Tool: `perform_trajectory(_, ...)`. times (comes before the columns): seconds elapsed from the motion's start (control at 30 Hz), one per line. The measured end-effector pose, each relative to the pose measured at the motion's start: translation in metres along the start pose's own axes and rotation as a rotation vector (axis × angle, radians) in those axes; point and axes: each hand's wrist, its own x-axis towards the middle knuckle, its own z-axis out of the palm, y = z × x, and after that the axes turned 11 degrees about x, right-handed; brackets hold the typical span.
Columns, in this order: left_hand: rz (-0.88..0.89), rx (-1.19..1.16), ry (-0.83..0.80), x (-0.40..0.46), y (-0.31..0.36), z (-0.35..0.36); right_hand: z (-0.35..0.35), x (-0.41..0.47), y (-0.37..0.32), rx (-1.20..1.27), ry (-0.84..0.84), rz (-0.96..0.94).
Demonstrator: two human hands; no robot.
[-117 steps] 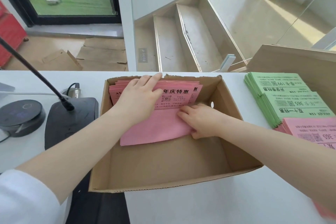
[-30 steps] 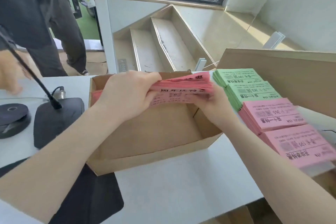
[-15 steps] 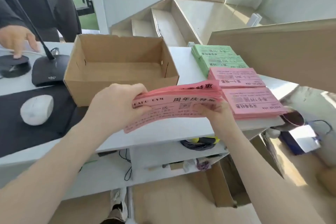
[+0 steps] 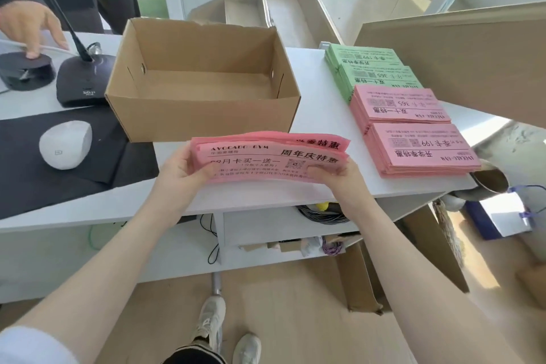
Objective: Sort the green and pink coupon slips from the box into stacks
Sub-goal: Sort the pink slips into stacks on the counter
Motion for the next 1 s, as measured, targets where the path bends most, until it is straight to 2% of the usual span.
perform_trajectory(0.17, -0.009, 0.016, -0.115, 0.014, -0.01, -0.004, -0.011, 0.007, -0.001, 0.076, 0.018, 0.032)
perform_trajectory(0.27, -0.016, -0.019, -0.152, 0.023, -0.013, -0.002, 0.0, 0.008, 0.004, 0.035, -0.016, 0.071)
perform_trajectory(0.43, -0.013, -0.037, -0.199, 0.032, -0.015, -0.004, 0.006, 0.008, -0.001, 0.05, 0.05, 0.026)
perform_trajectory(0.6, -0.014, -0.051, -0.258, 0.039, -0.016, -0.006, 0.005, 0.005, 0.003, 0.02, 0.016, 0.037)
perform_trajectory(0.83, 0.047, -0.045, -0.238, 0.045, -0.014, -0.007, 0.013, 0.007, -0.005, 0.029, 0.151, -0.086)
perform_trajectory(1.0, -0.038, 0.082, -0.359, 0.055, -0.029, -0.011, 0.018, -0.003, 0.015, -0.126, 0.145, 0.073)
